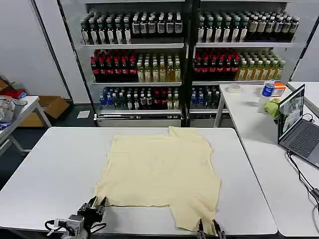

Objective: Fold and organize the clothes.

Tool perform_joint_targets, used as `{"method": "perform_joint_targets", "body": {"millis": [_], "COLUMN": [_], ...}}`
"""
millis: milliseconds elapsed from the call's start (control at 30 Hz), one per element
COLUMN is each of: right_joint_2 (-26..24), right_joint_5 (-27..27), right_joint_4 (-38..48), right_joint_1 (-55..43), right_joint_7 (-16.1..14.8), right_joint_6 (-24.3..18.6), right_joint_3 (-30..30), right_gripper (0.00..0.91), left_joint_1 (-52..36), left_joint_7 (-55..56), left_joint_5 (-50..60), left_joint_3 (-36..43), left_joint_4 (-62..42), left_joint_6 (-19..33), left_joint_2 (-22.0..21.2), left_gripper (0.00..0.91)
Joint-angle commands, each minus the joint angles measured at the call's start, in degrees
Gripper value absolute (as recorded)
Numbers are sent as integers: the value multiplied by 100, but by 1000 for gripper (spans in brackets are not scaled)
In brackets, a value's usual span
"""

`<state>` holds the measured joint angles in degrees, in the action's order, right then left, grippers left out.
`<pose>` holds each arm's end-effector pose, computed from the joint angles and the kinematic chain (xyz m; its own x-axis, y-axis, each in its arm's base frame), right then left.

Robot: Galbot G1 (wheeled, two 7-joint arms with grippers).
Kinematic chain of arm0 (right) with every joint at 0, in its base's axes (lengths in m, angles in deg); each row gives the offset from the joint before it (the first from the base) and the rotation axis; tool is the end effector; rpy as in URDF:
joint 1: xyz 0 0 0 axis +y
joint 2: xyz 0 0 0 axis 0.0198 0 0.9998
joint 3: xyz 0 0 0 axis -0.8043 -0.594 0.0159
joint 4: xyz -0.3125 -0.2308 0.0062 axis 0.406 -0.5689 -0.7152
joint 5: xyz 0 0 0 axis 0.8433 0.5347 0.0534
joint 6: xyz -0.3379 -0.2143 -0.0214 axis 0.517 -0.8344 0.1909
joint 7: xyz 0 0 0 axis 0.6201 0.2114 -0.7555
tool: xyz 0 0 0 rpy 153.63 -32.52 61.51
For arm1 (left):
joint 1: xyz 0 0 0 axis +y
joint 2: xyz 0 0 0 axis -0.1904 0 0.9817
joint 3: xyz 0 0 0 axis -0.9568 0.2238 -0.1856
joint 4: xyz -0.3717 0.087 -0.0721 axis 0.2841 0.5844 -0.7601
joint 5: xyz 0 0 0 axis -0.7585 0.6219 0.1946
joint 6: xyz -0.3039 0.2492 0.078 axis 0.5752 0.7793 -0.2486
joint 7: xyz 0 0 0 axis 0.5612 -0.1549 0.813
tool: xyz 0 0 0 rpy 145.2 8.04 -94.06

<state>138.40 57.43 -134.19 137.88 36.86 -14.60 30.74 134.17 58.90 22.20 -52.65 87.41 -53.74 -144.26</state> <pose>0.0895 0.0644 -0.3248 -0.8391 0.0709 0.5393 0.0451 0.9971 -0.0609 0.1948 0.0667 -0.3267 -0.8200 -0.0123 0.5722 0.1002 0.9812 0.1647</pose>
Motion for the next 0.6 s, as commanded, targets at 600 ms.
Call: {"method": "perform_joint_targets", "body": {"millis": [600], "right_joint_2": [-42], "right_joint_5": [-19], "right_joint_4": [-637], "right_joint_1": [238], "right_joint_7": [-79], "right_joint_6": [-318], "right_joint_3": [37], "right_gripper": [0], "left_joint_1": [262], "left_joint_7": [204], "left_joint_5": [-223], "left_joint_3": [-153], "left_joint_4": [682], "left_joint_6": [180], "left_joint_2": [-20], "left_gripper": [30]}}
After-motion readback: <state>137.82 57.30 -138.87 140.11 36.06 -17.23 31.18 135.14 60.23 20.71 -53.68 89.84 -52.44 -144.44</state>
